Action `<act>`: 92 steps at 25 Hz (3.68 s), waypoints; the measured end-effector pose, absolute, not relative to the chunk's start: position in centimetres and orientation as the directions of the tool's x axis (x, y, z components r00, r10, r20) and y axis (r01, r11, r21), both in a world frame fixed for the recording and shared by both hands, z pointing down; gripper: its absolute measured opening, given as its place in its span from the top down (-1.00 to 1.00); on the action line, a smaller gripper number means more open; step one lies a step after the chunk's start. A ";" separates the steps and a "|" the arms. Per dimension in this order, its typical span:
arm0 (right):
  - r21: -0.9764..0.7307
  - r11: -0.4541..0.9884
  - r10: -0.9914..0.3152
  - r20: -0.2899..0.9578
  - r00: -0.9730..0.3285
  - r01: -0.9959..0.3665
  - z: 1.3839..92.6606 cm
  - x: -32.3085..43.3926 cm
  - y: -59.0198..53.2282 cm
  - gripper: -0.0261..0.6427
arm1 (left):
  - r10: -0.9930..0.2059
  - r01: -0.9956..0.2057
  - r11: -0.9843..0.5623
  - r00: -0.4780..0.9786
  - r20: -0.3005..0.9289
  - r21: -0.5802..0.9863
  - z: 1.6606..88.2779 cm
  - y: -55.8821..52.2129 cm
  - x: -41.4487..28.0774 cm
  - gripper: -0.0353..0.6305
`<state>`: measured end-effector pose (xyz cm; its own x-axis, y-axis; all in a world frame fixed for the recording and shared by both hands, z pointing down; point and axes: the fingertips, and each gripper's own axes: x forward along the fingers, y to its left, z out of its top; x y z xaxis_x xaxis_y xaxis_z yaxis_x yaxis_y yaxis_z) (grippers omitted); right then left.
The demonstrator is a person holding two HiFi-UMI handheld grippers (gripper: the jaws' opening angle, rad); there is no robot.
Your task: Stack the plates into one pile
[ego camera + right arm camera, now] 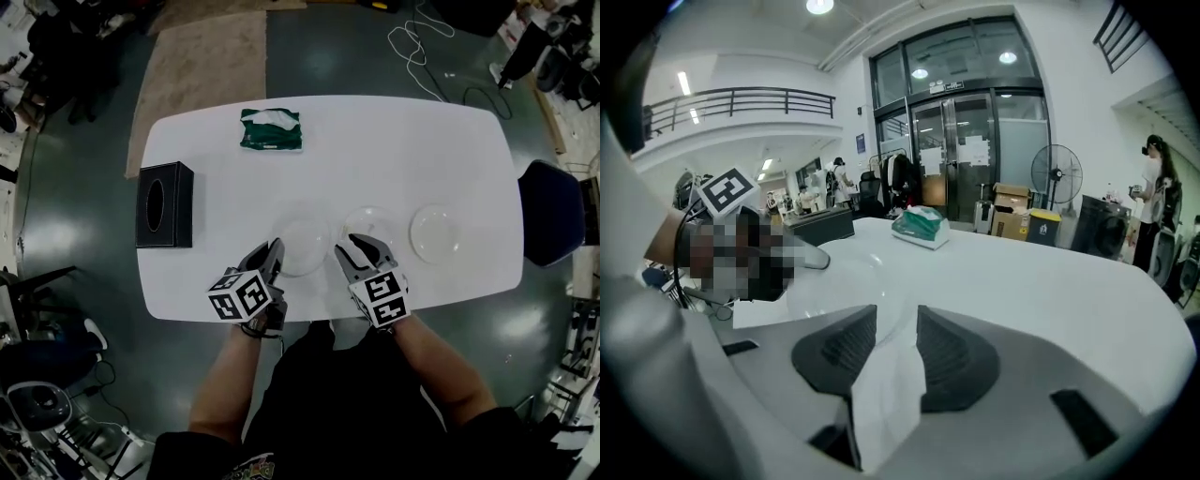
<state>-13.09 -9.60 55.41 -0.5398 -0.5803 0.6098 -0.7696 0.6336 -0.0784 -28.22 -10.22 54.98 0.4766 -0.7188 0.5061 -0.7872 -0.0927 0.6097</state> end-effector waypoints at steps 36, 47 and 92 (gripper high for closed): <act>-0.085 0.459 -0.658 0.636 -0.403 -0.884 55.4 6.3 -10.6 0.56 | -0.622 -0.775 -0.095 0.537 0.571 0.625 57.4 -11.1 -11.4 0.76; -0.087 0.473 -0.646 0.643 -0.412 -0.877 55.8 7.5 -10.8 0.56 | -0.610 -0.944 -0.202 0.330 0.721 0.261 58.7 -11.2 -11.5 0.53; -0.212 0.433 -0.600 0.658 -0.455 -0.876 59.4 21.3 -11.3 0.52 | -0.587 -0.827 -0.562 0.371 0.720 -0.032 59.1 -8.6 10.4 0.33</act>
